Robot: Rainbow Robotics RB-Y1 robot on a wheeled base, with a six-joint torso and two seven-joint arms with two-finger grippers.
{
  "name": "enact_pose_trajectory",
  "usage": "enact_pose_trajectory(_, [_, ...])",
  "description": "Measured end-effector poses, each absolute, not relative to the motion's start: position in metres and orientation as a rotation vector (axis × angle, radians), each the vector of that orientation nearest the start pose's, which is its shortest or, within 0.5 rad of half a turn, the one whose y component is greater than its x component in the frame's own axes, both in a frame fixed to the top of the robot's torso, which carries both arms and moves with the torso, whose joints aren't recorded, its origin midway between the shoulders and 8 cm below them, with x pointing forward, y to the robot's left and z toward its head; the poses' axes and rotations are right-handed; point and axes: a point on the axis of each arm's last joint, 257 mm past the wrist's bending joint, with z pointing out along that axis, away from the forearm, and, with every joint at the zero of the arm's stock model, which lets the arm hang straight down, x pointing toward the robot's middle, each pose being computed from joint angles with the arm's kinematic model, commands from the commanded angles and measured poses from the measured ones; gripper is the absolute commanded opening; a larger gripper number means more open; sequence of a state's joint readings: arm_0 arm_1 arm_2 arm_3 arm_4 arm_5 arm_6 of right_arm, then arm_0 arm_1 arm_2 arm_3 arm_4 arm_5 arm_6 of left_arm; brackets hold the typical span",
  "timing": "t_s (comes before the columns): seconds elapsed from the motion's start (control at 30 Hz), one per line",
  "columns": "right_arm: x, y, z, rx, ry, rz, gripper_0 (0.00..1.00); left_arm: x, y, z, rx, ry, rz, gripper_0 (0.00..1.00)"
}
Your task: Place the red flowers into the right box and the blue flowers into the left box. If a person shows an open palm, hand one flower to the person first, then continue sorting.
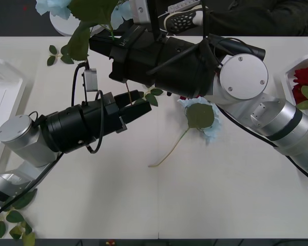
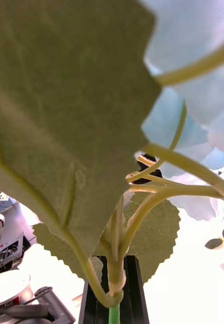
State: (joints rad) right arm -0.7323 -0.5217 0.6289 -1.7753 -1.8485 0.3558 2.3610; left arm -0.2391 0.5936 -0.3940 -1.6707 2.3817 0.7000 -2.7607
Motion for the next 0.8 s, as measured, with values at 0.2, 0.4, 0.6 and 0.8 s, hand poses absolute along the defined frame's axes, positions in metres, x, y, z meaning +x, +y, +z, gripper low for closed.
enact_pose_trajectory(0.2, [0.437,0.120,0.026,-0.856,1.255,1.082,0.00,0.433,0.019,-0.094,0.526,1.424,-1.339,0.81])
enact_pose_trajectory(0.4, [0.438,0.120,0.026,-0.845,1.263,1.094,0.00,0.433,0.018,-0.091,0.527,1.418,-1.337,0.00])
enact_pose_trajectory(0.6, [0.438,0.120,0.027,-0.842,1.263,1.094,0.00,0.434,0.018,-0.090,0.523,1.417,-1.336,0.00])
enact_pose_trajectory(0.8, [0.439,0.120,0.027,-0.841,1.262,1.093,0.00,0.435,0.019,-0.089,0.507,1.424,-1.343,0.00])
